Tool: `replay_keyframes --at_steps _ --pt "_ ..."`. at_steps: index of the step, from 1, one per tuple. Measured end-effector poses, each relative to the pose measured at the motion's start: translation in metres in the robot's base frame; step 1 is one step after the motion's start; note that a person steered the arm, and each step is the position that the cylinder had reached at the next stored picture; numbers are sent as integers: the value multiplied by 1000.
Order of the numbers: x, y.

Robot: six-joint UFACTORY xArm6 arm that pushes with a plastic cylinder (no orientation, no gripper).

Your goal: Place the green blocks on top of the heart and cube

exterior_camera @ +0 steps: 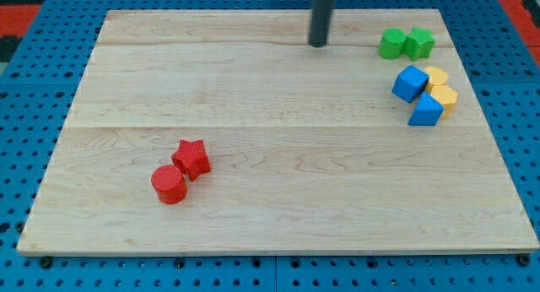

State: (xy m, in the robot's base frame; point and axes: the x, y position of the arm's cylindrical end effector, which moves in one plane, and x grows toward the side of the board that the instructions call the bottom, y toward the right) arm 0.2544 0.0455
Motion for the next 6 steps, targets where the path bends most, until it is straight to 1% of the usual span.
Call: replay_keyframes --at_steps 1,2,3,4,5,6 --pt "-49 -24" --pt "-62 4" --pt "-61 72" --pt "-62 173" --pt "-52 217" --pt "-21 217"
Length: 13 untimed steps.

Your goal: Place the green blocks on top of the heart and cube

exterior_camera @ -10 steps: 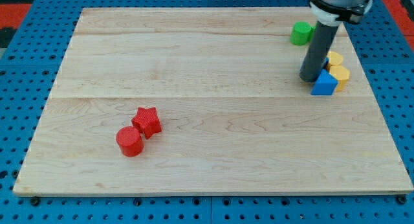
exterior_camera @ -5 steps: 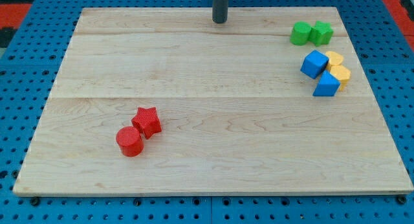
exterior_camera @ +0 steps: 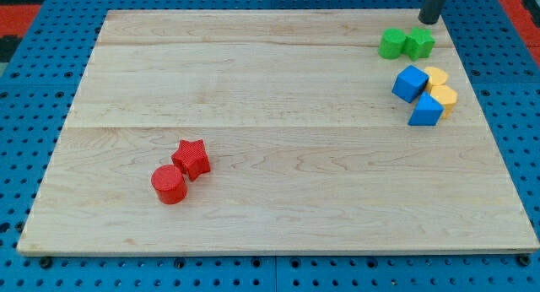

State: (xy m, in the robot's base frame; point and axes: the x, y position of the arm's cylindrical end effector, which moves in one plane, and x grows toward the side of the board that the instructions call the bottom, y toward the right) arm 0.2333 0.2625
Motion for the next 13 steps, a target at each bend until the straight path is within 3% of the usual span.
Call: replay_keyframes --at_steps 2,4,6,7,9,10,13 --pt "38 -8" --pt "15 -28" --pt "65 -33" --pt "67 -31" --pt "5 -33" --pt "-10 -72" --pt "56 -83"
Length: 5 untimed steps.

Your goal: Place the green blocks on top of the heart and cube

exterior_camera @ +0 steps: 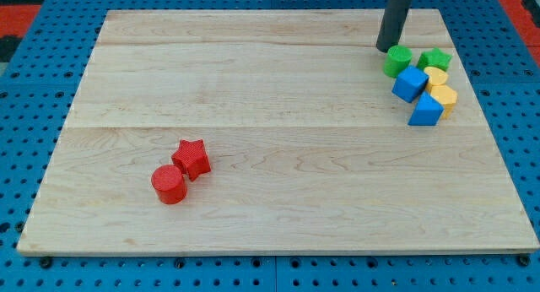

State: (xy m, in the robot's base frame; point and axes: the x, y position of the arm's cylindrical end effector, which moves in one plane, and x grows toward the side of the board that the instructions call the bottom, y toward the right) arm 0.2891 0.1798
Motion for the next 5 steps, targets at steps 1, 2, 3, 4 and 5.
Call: replay_keyframes --at_steps 1,2,3,4,5 --pt "-13 -10" --pt "-9 -15" --pt "15 -13" --pt "37 -2" --pt "43 -1"
